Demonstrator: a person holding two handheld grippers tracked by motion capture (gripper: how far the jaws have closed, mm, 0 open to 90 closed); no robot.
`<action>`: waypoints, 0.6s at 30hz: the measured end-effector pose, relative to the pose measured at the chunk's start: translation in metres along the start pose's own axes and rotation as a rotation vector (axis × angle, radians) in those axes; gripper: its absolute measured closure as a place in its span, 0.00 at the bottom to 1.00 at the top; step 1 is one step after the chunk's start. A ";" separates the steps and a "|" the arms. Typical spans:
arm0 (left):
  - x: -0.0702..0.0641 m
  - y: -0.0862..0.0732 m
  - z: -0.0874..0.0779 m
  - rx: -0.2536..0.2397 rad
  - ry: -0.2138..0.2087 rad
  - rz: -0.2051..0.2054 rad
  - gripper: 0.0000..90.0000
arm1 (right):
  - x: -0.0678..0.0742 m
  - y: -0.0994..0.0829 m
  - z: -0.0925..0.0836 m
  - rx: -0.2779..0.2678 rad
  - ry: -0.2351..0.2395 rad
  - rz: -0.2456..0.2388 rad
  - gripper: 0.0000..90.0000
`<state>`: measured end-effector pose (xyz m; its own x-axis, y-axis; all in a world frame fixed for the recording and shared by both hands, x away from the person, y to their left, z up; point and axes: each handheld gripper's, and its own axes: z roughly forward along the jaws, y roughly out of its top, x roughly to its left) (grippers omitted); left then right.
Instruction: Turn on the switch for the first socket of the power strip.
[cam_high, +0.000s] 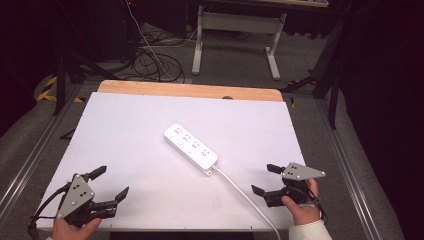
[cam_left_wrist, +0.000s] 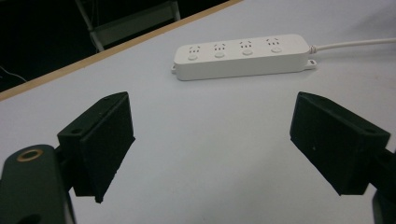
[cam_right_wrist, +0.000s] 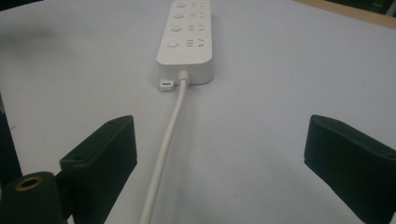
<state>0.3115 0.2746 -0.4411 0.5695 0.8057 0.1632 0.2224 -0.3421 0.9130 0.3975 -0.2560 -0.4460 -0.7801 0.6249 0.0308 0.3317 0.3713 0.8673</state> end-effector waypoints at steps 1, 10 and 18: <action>0.000 0.000 0.000 -0.002 0.001 0.004 0.16 | -0.002 -0.003 0.000 0.001 -0.003 0.014 0.11; 0.000 0.000 0.001 0.000 -0.001 0.004 0.16 | -0.019 -0.035 -0.002 0.016 -0.020 0.087 0.14; 0.000 -0.001 0.002 0.004 0.005 0.005 0.15 | -0.016 -0.046 0.004 0.073 -0.029 0.048 0.14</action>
<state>0.3124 0.2738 -0.4429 0.5664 0.8064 0.1700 0.2229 -0.3485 0.9104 0.3975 -0.2802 -0.4886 -0.7471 0.6624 0.0563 0.4072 0.3890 0.8264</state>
